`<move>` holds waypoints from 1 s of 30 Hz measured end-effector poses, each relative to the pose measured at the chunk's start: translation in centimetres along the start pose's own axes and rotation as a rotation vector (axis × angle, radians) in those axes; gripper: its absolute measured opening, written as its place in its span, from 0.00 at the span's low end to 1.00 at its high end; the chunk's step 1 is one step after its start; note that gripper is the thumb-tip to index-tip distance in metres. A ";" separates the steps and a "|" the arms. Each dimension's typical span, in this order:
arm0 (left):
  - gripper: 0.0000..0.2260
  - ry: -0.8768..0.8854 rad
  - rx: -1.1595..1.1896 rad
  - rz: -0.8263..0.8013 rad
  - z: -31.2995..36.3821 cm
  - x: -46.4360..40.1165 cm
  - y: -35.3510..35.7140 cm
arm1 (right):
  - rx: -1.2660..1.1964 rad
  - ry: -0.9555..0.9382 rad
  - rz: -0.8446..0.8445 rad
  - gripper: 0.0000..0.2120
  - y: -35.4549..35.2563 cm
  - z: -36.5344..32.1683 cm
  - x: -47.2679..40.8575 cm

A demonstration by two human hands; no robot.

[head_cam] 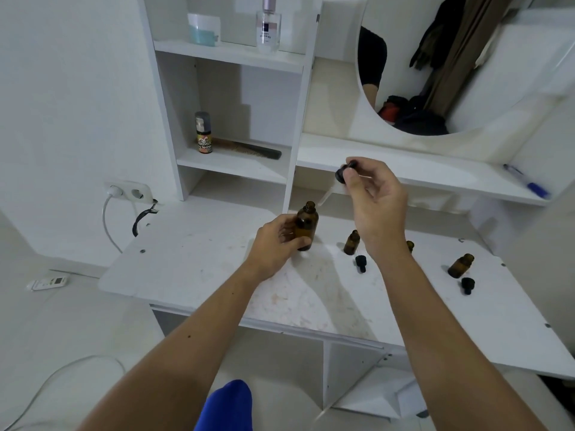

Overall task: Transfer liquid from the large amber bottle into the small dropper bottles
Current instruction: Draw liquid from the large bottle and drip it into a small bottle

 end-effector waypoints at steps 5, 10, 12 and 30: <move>0.23 -0.008 0.009 0.000 0.2 0.1 0.1 | -0.041 0.023 -0.005 0.09 1.1 0.5 -0.7; 0.22 -0.012 -0.001 0.002 0.2 0.3 0.1 | -0.050 0.017 0.025 0.08 1.2 0.2 -1.4; 0.21 -0.008 -0.003 0.002 0.3 0.3 0.0 | -0.045 0.015 0.011 0.08 1.5 0.4 -1.6; 0.22 -0.002 0.064 -0.011 0.0 -0.2 -0.1 | 0.162 0.231 -0.284 0.10 4.4 5.9 1.8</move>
Point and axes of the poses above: each hand's wrist, its own x-axis away from the middle knuckle, its own y-axis out of the palm, z = x × y, the point moved 6 cm from there along -x, towards the middle knuckle, and after that the axes turned 15 degrees about -y, right-handed, at the moved point
